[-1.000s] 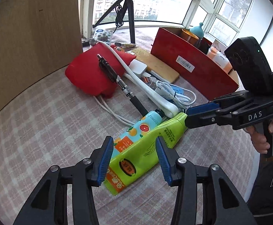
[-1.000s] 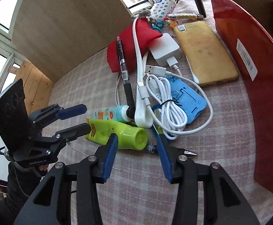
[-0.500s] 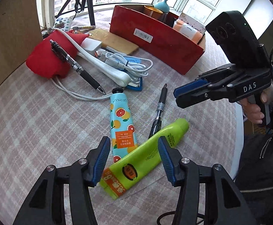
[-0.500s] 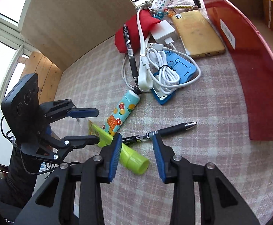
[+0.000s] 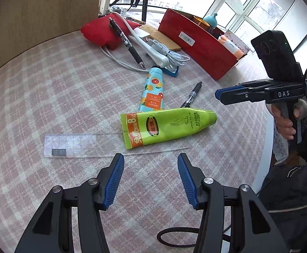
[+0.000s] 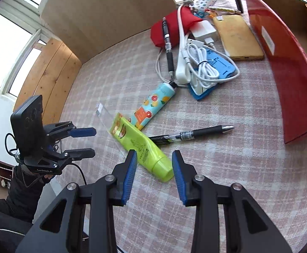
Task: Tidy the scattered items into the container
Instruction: 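Move the open right tool toward the clear plastic strip on the table, then lower the open right tool over the end of the clear strip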
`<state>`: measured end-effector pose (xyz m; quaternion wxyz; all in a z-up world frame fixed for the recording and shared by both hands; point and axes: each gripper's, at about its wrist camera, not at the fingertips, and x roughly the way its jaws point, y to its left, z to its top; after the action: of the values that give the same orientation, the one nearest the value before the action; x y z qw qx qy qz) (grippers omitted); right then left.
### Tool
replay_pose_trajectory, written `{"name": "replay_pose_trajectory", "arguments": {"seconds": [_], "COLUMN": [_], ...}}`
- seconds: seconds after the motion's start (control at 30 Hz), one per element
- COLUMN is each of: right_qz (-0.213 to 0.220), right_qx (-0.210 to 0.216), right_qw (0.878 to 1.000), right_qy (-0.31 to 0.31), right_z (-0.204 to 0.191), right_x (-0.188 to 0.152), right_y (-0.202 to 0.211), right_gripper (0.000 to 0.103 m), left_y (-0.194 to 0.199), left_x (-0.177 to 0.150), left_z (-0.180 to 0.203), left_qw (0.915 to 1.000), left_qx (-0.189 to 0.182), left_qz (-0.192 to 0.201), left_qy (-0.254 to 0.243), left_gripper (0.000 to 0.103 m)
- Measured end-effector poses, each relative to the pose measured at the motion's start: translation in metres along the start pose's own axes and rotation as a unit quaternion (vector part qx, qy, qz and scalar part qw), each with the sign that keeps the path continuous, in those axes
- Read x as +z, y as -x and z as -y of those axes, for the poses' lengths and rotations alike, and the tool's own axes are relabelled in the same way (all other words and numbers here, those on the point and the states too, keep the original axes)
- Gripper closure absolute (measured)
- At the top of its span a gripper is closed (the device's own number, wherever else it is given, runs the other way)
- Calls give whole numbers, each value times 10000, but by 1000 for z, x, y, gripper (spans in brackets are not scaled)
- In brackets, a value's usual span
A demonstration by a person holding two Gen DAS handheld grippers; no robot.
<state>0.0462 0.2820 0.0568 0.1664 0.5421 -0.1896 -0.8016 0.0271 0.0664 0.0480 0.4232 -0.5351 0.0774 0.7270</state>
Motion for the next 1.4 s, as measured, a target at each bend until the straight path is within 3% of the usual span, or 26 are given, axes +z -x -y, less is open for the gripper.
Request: {"name": "replay_pose_trajectory", "arguments": {"seconds": [0.27, 0.5, 0.57, 0.63, 0.67, 0.8, 0.83, 0.9, 1.03, 1.27, 1.33, 1.37, 1.4], "right_qz": [-318, -772, -943, -926, -894, -567, -613, -795, -1173, -1560, -1609, -1622, -1622], "right_qx": [-258, 393, 492, 371, 286, -237, -182, -32, -415, -738, -821, -840, -807], "right_qw": [9986, 9937, 9921, 9922, 9926, 9955, 9950, 9909, 9708, 9493, 9482, 9478, 9493], "right_qy": [326, 707, 673, 747, 769, 725, 765, 1084, 2052, 2629, 2615, 2613, 2569], "right_z": [-16, -53, -55, -59, -60, -58, -60, -72, -98, -122, -127, -128, -128], "right_x": [7, -9, -10, -8, -6, 19, 25, 28, 27, 31, 30, 29, 28], "right_y": [-36, -58, -73, -83, -87, -91, -94, -100, -115, -129, -132, -132, -132], "right_gripper": [68, 68, 73, 78, 87, 86, 84, 83, 69, 67, 73, 87, 93], "left_y": [-9, 6, 12, 16, 18, 25, 26, 26, 27, 18, 14, 12, 11], "left_x": [0, -11, -14, -17, -19, -23, -24, -25, -28, -30, -29, -29, -28], "left_z": [8, -10, -14, -17, -18, -20, -19, -17, -19, -21, -23, -25, -26], "left_qw": [10000, 9993, 9990, 9985, 9982, 9976, 9976, 9976, 9973, 9966, 9960, 9957, 9953], "left_qx": [44, 191, 223, 272, 297, 299, 301, 323, 285, 196, 193, 193, 193], "left_qz": [-4, 124, 179, 230, 256, 352, 360, 360, 408, 399, 385, 378, 371], "left_qy": [21, 284, 358, 424, 457, 515, 505, 485, 548, 695, 779, 825, 870], "left_gripper": [54, 54, 54, 54, 54, 54, 54, 54, 54, 54, 54, 54, 54]}}
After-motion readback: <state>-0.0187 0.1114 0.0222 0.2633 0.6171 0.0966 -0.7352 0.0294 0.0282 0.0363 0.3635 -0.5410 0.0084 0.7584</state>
